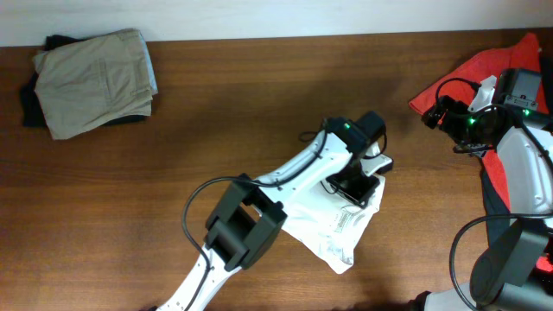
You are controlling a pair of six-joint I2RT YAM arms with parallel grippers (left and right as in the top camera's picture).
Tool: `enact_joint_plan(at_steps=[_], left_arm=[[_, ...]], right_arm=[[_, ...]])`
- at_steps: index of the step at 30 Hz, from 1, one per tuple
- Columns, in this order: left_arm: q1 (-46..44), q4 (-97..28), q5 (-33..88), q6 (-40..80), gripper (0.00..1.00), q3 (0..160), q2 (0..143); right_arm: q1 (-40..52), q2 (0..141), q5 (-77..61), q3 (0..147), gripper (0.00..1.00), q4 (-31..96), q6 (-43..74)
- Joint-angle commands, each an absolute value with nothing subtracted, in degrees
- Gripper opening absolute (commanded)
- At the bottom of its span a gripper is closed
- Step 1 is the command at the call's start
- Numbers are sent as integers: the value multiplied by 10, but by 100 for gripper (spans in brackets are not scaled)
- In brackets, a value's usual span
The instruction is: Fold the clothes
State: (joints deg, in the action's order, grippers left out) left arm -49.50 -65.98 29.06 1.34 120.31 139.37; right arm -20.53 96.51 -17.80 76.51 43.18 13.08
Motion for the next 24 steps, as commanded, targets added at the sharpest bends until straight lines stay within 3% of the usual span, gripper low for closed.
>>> enact_joint_plan(at_steps=[1,11,20,23,24], left_arm=[[-505,-639,335,17,18,1199,1413],[-502,-597,375,17,22,1199,1414],[-439,-726,348,17,17,1239,1385],[-435,-732,348,17,1,1228,1387],[-438,-729,348,17,1,1226,1387]], right_arm=[[-205,959,-175,776,99,430,130],[-205,959,-175,776,99,430,130],[-205,959,-175,776,99,430,130],[-205,959,-175,776,99,430,130],[-205,959,-175,776,99,430,130]])
